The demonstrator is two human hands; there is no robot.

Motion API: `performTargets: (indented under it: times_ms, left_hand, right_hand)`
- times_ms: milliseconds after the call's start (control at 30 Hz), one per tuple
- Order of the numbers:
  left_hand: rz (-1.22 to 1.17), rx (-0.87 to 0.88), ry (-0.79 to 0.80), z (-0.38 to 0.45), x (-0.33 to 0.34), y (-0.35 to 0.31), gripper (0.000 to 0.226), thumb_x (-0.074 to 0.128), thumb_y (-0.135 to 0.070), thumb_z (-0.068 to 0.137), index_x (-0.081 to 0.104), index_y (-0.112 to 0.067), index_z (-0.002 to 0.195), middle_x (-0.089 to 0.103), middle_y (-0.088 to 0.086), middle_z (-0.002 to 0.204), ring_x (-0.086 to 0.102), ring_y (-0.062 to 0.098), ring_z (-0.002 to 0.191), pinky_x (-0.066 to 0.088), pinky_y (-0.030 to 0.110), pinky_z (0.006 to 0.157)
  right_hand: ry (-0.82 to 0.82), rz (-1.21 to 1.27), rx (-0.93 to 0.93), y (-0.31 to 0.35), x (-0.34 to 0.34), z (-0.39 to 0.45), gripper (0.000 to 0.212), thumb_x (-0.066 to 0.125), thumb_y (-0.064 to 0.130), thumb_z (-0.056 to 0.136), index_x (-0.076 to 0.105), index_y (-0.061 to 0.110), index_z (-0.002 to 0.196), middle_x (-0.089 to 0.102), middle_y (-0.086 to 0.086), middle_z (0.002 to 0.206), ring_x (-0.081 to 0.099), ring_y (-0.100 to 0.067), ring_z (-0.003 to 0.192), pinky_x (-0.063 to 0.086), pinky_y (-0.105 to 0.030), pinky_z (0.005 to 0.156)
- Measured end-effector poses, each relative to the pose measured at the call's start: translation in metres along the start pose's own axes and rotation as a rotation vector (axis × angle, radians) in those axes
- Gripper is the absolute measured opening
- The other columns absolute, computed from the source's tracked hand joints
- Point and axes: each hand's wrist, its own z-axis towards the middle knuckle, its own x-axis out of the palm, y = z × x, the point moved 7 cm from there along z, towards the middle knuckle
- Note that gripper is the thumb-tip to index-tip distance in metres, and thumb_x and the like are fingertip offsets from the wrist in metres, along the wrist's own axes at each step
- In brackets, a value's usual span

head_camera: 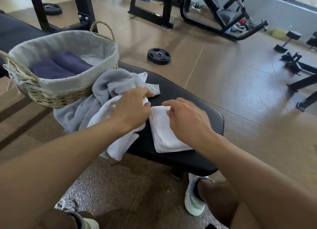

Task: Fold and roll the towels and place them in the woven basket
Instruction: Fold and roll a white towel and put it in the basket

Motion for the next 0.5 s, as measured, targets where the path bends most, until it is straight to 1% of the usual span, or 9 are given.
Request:
performTargets:
  times_ms: [33,67,100,133,167,200,267,367,500]
  left_hand:
    - [0.126,0.112,0.071,-0.004,0.008,-0.01,0.035,0.057,-0.014,0.093,0.064,-0.017,0.128,0.064,-0.002,0.131,0.054,0.016,0.125,0.038,0.031,0.109]
    - [0.249,0.204,0.167,-0.01,0.018,-0.019,0.044,0.056,-0.024,0.097,0.055,-0.016,0.14,0.052,0.002,0.148,0.042,0.018,0.139,0.03,0.032,0.116]
    - [0.358,0.264,0.281,-0.018,0.031,-0.022,0.058,0.052,-0.039,0.099,0.041,-0.015,0.151,0.033,0.003,0.162,0.025,0.018,0.15,0.019,0.034,0.122]
    - [0.459,0.281,0.394,-0.027,0.043,-0.022,0.077,0.045,-0.056,0.098,0.023,-0.014,0.158,0.012,0.001,0.168,0.006,0.016,0.155,0.009,0.036,0.125]
    - [0.554,0.276,0.492,-0.034,0.052,-0.017,0.095,0.037,-0.072,0.092,0.006,-0.014,0.161,-0.005,-0.001,0.169,-0.01,0.014,0.155,-0.001,0.039,0.126]
    - [0.629,0.267,0.556,-0.04,0.057,-0.011,0.108,0.028,-0.082,0.085,-0.006,-0.013,0.16,-0.016,-0.001,0.167,-0.021,0.013,0.153,-0.007,0.041,0.126]
    - [0.743,0.262,0.597,-0.046,0.063,-0.001,0.121,0.015,-0.092,0.074,-0.014,-0.009,0.158,-0.021,0.005,0.166,-0.025,0.016,0.151,-0.012,0.043,0.124]
    - [0.814,0.244,0.606,-0.045,0.066,0.007,0.132,-0.002,-0.093,0.06,-0.016,-0.004,0.156,-0.019,0.012,0.166,-0.023,0.022,0.152,-0.014,0.044,0.124]
    - [0.84,0.248,0.629,-0.048,0.074,0.008,0.136,-0.006,-0.092,0.055,-0.017,0.0,0.155,-0.019,0.017,0.166,-0.022,0.026,0.153,-0.012,0.045,0.124]
  right_hand:
    - [-0.017,-0.059,-0.027,-0.005,-0.003,0.0,0.042,0.045,0.027,0.105,0.049,0.032,0.146,0.056,0.007,0.136,0.049,-0.021,0.126,0.043,-0.04,0.097]
    - [0.001,-0.107,-0.047,-0.012,-0.001,0.001,0.046,0.044,0.027,0.105,0.043,0.027,0.151,0.05,0.005,0.145,0.043,-0.022,0.133,0.039,-0.04,0.104]
    - [0.045,-0.137,-0.054,-0.018,0.005,0.001,0.05,0.041,0.029,0.106,0.035,0.024,0.156,0.041,0.004,0.155,0.035,-0.023,0.141,0.033,-0.04,0.111]
    - [0.101,-0.143,-0.045,-0.025,0.013,0.001,0.055,0.038,0.033,0.108,0.027,0.021,0.16,0.03,0.003,0.163,0.024,-0.023,0.15,0.025,-0.039,0.118]
    - [0.152,-0.133,-0.029,-0.03,0.022,0.0,0.059,0.033,0.038,0.108,0.018,0.019,0.162,0.018,0.004,0.168,0.012,-0.022,0.155,0.016,-0.038,0.122]
    - [0.187,-0.117,-0.021,-0.032,0.031,-0.002,0.062,0.029,0.043,0.108,0.011,0.019,0.163,0.008,0.005,0.17,0.002,-0.02,0.157,0.009,-0.037,0.125]
    - [0.211,-0.101,-0.023,-0.032,0.048,-0.005,0.069,0.023,0.054,0.106,0.001,0.021,0.163,-0.003,0.008,0.171,-0.01,-0.019,0.157,-0.001,-0.037,0.127]
    - [0.211,-0.09,-0.017,-0.034,0.068,-0.007,0.077,0.015,0.066,0.1,-0.007,0.026,0.162,-0.011,0.011,0.17,-0.019,-0.018,0.155,-0.006,-0.043,0.127]
    - [0.259,-0.058,-0.024,-0.041,0.078,-0.006,0.08,0.015,0.071,0.097,-0.009,0.029,0.161,-0.014,0.011,0.169,-0.021,-0.017,0.155,-0.006,-0.046,0.127]
